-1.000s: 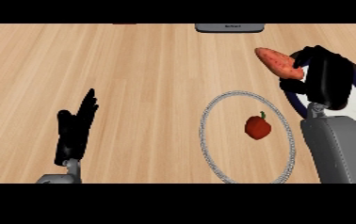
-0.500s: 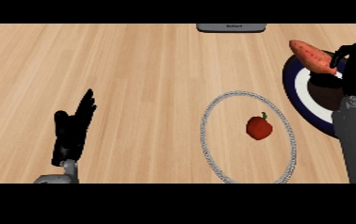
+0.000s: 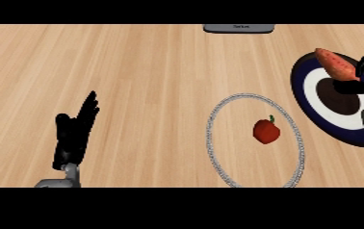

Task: Pick the sweet potato from the placemat and place it in the plate

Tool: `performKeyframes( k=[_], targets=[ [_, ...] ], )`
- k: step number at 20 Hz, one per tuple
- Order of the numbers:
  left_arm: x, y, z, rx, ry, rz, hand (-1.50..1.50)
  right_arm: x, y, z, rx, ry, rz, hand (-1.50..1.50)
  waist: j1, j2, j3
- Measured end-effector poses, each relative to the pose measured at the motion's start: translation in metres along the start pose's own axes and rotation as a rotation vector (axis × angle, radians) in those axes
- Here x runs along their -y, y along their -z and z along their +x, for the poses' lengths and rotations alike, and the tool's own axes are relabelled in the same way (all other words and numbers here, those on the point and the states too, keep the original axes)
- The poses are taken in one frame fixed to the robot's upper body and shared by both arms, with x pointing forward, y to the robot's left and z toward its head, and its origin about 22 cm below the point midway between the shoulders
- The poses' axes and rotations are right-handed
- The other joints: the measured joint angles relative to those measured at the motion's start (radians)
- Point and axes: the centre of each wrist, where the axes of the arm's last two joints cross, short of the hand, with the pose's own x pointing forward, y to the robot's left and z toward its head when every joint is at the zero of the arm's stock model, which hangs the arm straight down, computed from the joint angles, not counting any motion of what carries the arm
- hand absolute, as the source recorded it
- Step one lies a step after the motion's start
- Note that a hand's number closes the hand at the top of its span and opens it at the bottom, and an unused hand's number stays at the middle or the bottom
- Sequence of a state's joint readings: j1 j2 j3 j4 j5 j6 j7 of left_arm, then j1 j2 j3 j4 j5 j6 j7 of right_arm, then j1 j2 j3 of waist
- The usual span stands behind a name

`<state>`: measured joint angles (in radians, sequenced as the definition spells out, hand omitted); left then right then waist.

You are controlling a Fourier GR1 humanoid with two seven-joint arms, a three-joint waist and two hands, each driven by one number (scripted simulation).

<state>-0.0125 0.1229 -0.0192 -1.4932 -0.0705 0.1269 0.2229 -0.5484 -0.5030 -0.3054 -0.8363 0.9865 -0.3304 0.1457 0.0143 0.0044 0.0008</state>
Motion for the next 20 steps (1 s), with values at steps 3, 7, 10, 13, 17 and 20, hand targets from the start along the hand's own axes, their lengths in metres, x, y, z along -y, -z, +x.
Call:
performKeyframes(
  k=[3,7,10,13,17,20],
  targets=[
    [0.0,0.002,-0.001,0.004,-0.003,0.0,0.0,-0.008,0.002,-0.02,-0.026,0.002,0.115,1.5,0.003,0.002,0.0],
    [0.004,0.002,0.006,0.002,-0.004,0.0,0.0,-0.012,0.006,-0.032,-0.058,-0.011,0.242,-1.5,0.002,0.001,0.0],
    [-0.002,0.007,0.01,0.005,-0.003,-0.002,0.0,-0.014,0.008,-0.045,-0.014,0.014,0.292,-1.5,0.003,0.002,0.001],
    [0.0,0.007,0.009,0.004,-0.003,0.002,0.0,-0.01,0.012,-0.045,0.06,0.102,0.285,-1.5,0.0,0.0,0.001],
    [-0.002,0.007,0.006,-0.001,-0.007,0.016,0.0,-0.004,0.015,-0.043,0.159,0.342,0.199,-1.5,-0.014,-0.004,0.002],
    [-0.005,0.007,0.004,-0.007,-0.009,0.021,0.0,0.0,0.016,-0.048,0.179,0.543,0.127,-1.5,-0.02,-0.006,0.001]
  ],
)
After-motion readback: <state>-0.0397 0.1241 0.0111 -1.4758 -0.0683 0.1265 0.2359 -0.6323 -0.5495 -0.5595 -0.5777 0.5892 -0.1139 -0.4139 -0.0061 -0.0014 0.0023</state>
